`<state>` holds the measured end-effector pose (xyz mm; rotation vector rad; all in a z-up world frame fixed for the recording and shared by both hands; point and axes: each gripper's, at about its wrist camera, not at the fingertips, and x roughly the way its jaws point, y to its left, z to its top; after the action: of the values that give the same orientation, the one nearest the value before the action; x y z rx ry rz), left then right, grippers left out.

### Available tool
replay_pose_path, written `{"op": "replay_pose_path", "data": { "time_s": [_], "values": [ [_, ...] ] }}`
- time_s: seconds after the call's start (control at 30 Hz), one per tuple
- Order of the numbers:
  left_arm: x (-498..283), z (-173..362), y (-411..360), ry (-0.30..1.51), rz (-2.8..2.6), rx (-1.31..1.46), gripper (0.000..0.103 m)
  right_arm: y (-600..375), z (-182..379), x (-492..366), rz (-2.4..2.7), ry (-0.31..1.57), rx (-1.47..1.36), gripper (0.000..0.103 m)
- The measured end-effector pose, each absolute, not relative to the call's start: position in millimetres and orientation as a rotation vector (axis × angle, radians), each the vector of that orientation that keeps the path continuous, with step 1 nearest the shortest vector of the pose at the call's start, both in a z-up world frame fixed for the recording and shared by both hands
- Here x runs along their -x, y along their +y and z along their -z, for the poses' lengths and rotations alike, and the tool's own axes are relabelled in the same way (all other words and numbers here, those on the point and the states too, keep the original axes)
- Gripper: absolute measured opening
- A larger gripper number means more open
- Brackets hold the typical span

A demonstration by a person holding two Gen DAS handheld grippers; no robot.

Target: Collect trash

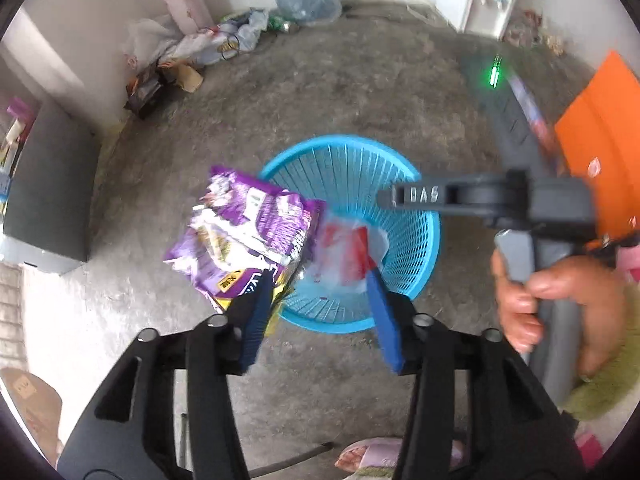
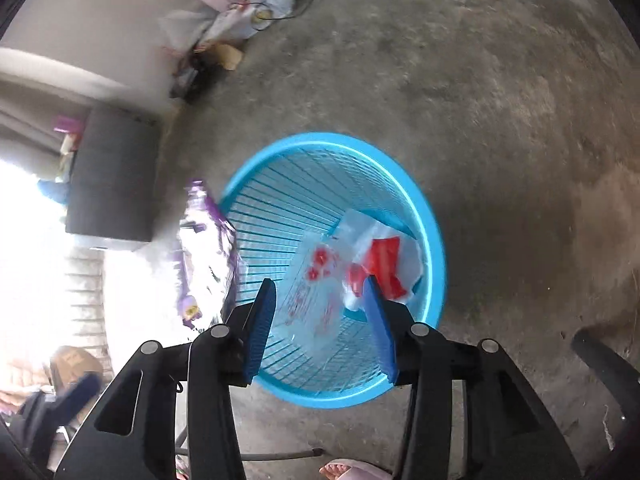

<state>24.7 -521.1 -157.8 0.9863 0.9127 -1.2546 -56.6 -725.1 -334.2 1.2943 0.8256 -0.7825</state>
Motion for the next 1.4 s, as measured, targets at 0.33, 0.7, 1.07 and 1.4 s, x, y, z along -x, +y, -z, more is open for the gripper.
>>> {"op": "replay_pose_path", "data": {
  "time_s": [0.33, 0.7, 1.07, 1.4],
  "values": [
    [-72, 69, -493, 0.908, 1.216, -0.698, 0.057, -719, 315, 68, 0.787, 0.748, -1.266, 0.059],
    [-130, -39, -391, 0.815, 1.069, -0.572, 0.067, -703, 260, 46, 0.629, 0.648, -1.175, 0.062],
    [-177, -79, -242, 0.900, 0.803, -0.400, 0.068, -636, 249, -40, 0.408, 0.831, -1.006, 0.063],
    [-184, -78, -168, 0.900, 0.723, -0.301, 0.068, -534, 326, -139, 0.445, 1.164, -0.643, 0.063]
  ]
}}
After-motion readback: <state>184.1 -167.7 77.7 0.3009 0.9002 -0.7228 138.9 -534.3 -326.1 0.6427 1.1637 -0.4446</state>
